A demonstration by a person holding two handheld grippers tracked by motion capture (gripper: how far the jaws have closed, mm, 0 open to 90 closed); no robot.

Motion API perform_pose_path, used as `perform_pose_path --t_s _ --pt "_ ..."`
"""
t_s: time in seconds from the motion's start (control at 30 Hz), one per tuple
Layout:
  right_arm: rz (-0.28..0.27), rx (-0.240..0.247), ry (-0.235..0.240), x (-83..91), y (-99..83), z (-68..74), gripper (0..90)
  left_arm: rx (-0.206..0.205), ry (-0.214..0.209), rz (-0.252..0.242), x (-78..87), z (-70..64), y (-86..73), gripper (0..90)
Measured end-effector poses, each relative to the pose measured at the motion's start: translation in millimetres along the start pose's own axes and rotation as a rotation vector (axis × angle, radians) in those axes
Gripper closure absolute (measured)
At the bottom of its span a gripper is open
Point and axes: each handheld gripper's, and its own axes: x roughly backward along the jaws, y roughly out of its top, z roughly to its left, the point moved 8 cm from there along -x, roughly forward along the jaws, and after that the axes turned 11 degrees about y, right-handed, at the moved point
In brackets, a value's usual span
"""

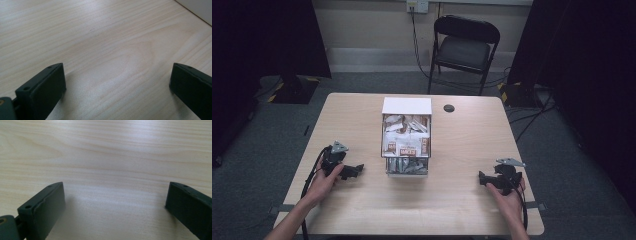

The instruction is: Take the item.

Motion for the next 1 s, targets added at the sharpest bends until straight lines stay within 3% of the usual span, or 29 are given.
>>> perform_pose_path --t_s 0.17,0.27,0.33,0.6,0.77,0.83,1.0 --pt "0.003 0.019 0.016 0.8 -0.7 0.5 1.9 0.000 -0.001 -0.001 0.0 -0.1 0.0 0.1" --pt "0.014 0.012 0.010 2.1 -0.2 2.0 6.0 0.000 0.000 0.000 0.0 0.0 0.0 0.1" --pt "0.012 0.025 0.022 3.4 1.3 4.5 14.5 0.000 0.000 0.000 0.0 0.0 0.0 0.0" --pt "0.012 0.020 0.039 6.4 2.5 6.7 17.4 0.000 0.000 0.000 0.0 0.0 0.0 0.1" --pt "0.020 -0.008 0.072 9.5 3.2 9.0 20.7 -0.002 0.001 0.000 0.0 0.2 0.0 0.0" --pt "0.025 -0.024 0.106 11.1 5.0 12.8 23.3 -0.002 0.001 0.000 0.0 0.2 0.0 0.0" --pt "0.005 0.009 0.126 14.6 11.1 20.0 26.7 0.000 -0.001 0.000 0.0 0.0 0.0 0.1"
